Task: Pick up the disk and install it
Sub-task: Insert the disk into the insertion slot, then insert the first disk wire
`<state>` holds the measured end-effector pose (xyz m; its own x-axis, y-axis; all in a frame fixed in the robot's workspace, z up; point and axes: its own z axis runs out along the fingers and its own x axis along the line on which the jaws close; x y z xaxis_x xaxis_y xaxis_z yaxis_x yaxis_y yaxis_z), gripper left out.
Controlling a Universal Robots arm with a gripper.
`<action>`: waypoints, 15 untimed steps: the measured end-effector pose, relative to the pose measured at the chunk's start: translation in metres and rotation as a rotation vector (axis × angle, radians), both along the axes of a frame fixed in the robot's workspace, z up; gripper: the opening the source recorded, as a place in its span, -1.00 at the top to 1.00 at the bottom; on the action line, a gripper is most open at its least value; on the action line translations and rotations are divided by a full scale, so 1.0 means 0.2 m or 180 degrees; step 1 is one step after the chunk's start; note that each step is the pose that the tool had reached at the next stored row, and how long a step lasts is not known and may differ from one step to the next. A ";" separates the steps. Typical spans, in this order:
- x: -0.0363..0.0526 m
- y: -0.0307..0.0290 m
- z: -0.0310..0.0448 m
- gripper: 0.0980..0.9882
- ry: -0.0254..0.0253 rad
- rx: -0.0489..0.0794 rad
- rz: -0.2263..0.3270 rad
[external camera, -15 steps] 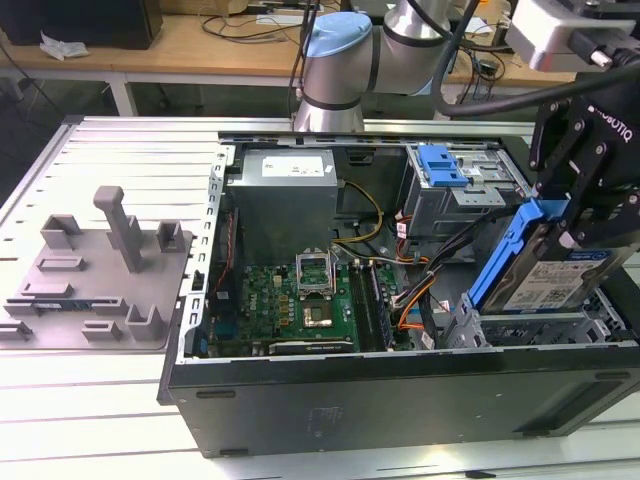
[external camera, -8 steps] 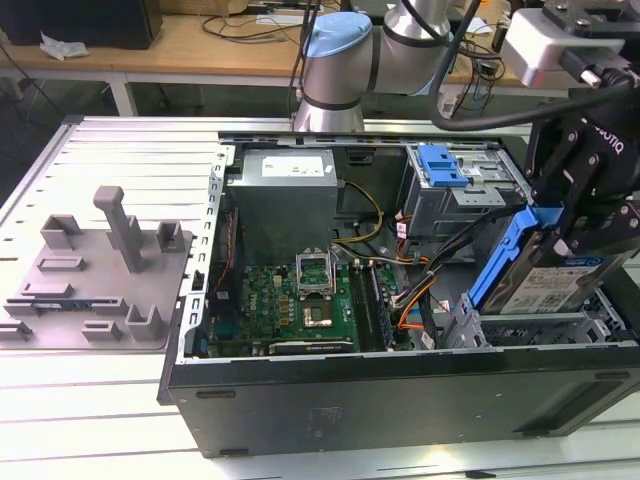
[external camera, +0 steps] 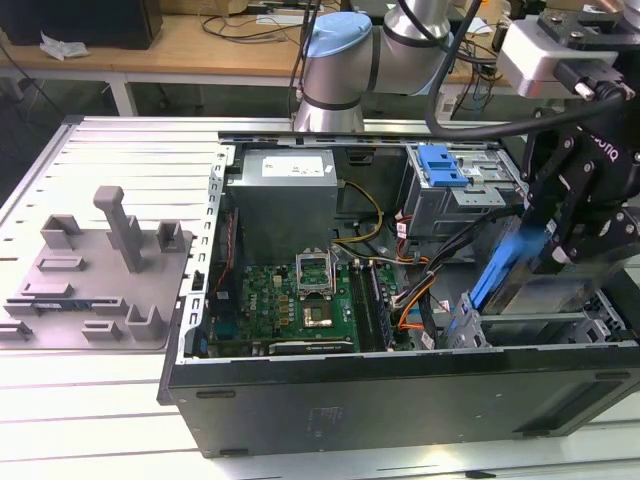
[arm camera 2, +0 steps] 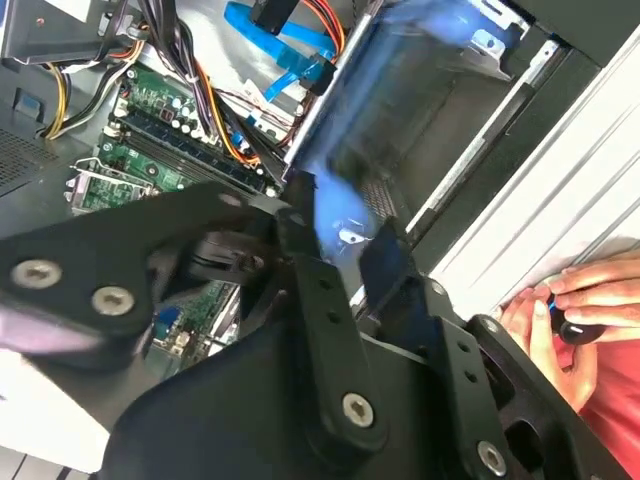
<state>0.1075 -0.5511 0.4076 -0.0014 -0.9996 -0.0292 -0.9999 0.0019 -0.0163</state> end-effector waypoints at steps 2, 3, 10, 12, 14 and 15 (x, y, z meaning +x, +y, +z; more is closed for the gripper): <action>-0.001 0.000 0.000 -0.03 0.0000 0.0000 0.0001; -0.001 0.000 -0.001 -0.17 0.0000 0.0001 0.0001; -0.001 0.005 0.000 -0.17 0.0000 0.0000 0.0001; -0.001 0.006 0.000 -0.17 0.0000 0.0000 0.0001; -0.001 0.007 0.000 -0.17 0.0000 0.0000 0.0001; -0.001 0.007 0.000 -0.17 0.0000 0.0000 0.0001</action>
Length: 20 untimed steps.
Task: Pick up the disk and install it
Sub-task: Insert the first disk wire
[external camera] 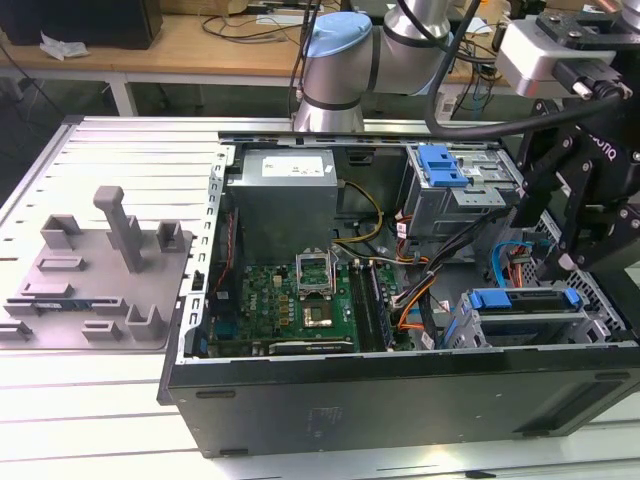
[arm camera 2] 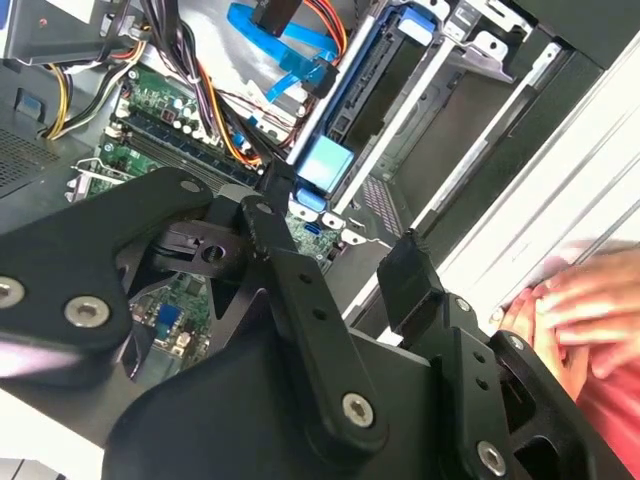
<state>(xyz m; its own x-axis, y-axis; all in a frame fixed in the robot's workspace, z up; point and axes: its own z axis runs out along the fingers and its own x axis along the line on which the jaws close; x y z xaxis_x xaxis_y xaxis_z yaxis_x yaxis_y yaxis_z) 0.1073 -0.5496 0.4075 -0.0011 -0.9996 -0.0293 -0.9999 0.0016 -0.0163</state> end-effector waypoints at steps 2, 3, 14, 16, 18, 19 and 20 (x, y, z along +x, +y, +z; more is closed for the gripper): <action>0.000 0.001 0.000 -0.17 0.0000 0.0000 0.0000; 0.000 0.002 0.000 -0.17 0.0000 0.0000 0.0000; 0.000 0.307 0.000 -0.17 0.0000 -0.0422 0.0000; 0.000 0.380 -0.002 0.00 0.0000 -0.0571 0.0000; 0.000 0.431 -0.002 0.16 0.0000 -0.0644 0.0000; 0.000 0.468 -0.001 0.16 0.0000 -0.0669 0.0000; 0.000 0.493 -0.002 0.16 0.0000 -0.0679 0.0000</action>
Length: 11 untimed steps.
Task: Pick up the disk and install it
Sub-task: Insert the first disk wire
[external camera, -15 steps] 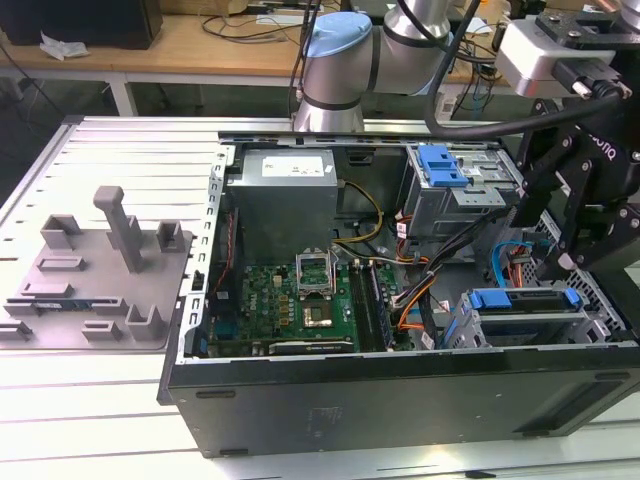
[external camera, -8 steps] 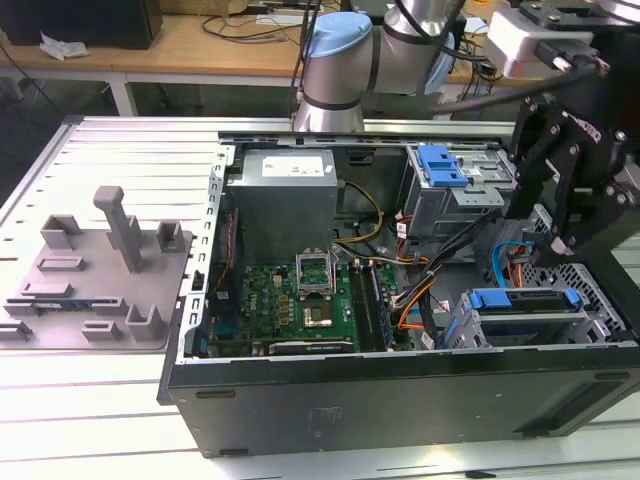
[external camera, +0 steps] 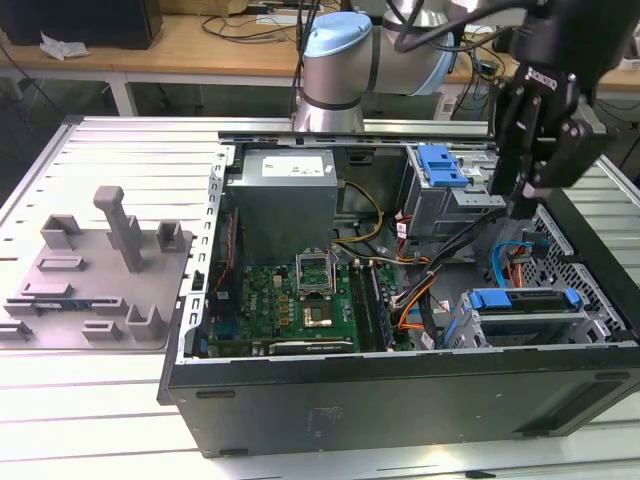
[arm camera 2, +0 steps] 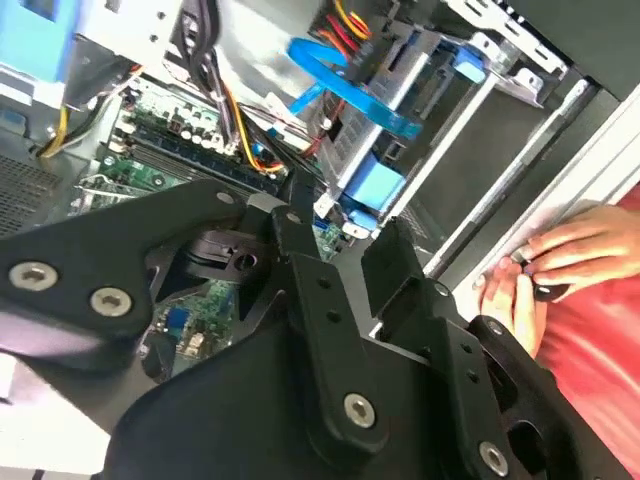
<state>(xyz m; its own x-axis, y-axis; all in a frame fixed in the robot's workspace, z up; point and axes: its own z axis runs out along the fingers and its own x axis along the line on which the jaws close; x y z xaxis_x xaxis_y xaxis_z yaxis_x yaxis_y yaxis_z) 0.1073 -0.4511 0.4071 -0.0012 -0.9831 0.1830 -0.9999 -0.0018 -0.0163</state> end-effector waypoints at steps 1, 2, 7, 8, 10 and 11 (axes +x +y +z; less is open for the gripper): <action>0.000 0.024 0.001 0.16 0.0000 -0.0008 0.0000; 0.002 0.059 0.000 0.16 0.0000 -0.0012 0.0001; 0.112 0.074 0.000 0.16 0.0007 -0.0009 0.0000; 0.143 0.074 0.000 0.16 0.0009 -0.0003 0.0000; 0.212 0.074 -0.002 0.16 0.0016 0.0000 0.0000; 0.227 0.074 -0.002 0.16 0.0017 -0.0061 -0.0006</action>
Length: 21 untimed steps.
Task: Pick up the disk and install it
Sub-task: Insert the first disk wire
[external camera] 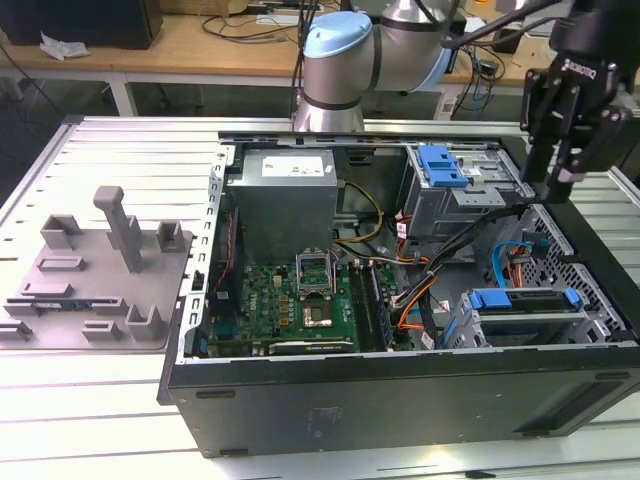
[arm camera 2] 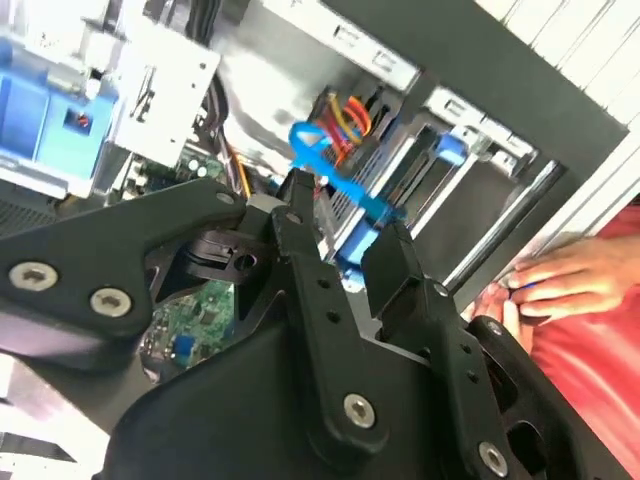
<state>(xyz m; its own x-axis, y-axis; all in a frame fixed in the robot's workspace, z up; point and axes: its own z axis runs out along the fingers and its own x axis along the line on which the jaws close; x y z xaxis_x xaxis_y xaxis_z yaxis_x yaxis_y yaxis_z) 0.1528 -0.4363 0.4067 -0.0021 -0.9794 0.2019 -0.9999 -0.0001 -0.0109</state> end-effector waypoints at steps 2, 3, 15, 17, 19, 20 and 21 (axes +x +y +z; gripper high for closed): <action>0.019 0.000 0.000 0.16 0.0000 -0.0161 -0.0005; 0.028 0.002 0.000 0.16 0.0000 -0.0278 -0.0005; 0.033 0.125 -0.058 0.16 0.0004 -0.0603 -0.0264; 0.042 0.132 -0.077 0.16 0.0008 -0.0602 -0.0278; 0.057 0.132 -0.095 0.16 0.0015 -0.0603 -0.0317; 0.068 0.132 -0.109 0.16 0.0020 -0.0603 -0.0350; 0.073 0.132 -0.123 0.16 0.0025 -0.0603 -0.0399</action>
<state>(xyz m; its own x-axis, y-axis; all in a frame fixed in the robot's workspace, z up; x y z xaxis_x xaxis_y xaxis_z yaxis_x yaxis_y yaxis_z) 0.1675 -0.4099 0.3821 -0.1191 -0.9162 0.3826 -0.9923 0.1228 -0.0147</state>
